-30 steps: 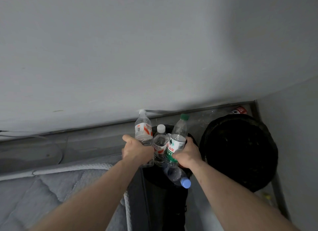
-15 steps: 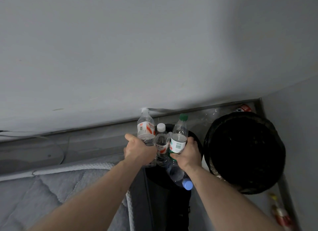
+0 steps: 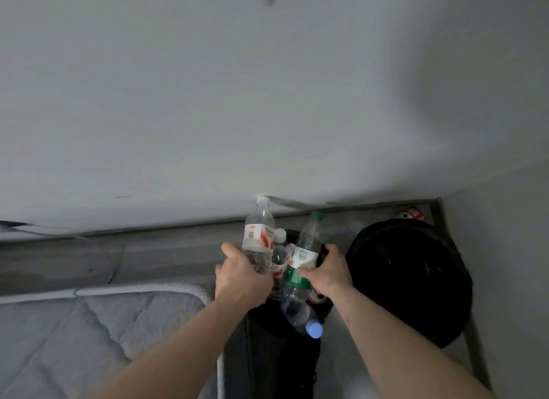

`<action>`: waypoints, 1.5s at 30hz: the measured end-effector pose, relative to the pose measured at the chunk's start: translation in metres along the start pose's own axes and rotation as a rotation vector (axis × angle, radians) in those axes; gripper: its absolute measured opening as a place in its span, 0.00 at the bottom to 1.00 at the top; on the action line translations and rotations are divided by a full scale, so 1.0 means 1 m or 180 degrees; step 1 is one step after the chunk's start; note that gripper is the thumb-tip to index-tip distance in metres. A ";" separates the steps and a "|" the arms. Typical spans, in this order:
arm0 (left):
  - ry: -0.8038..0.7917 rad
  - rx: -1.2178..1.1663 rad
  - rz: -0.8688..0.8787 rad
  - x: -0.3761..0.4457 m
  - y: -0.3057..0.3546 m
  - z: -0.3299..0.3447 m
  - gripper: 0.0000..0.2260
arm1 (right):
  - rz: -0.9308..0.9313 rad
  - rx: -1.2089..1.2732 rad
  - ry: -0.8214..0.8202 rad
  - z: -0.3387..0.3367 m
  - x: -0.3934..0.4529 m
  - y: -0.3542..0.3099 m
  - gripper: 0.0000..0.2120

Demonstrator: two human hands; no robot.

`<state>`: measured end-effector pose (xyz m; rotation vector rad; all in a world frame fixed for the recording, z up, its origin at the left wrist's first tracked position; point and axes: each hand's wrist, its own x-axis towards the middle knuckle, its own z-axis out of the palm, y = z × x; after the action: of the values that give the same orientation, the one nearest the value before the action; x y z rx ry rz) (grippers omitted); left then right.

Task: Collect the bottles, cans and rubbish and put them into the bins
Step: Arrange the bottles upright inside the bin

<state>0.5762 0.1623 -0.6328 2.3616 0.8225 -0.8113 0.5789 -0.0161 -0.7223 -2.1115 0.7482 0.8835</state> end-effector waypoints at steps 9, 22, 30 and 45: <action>-0.0123 0.0168 0.1108 -0.051 -0.031 0.008 0.23 | -0.0511 0.1885 -0.0355 -0.039 -0.050 -0.025 0.15; -0.0353 -0.0271 0.0737 -0.100 -0.056 0.021 0.34 | -0.1765 -0.0329 -0.0122 -0.034 -0.088 -0.023 0.13; -0.0810 -0.0394 0.0424 -0.083 -0.056 0.021 0.34 | -0.1512 -0.1193 -0.0035 0.011 -0.075 -0.032 0.16; -0.0944 -0.0855 -0.0065 -0.069 -0.050 0.018 0.34 | -0.1210 -0.0575 -0.0083 0.015 -0.076 -0.025 0.36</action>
<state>0.4921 0.1597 -0.6118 1.9443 0.7768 -0.9654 0.5465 0.0277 -0.6616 -2.2917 0.2435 0.7889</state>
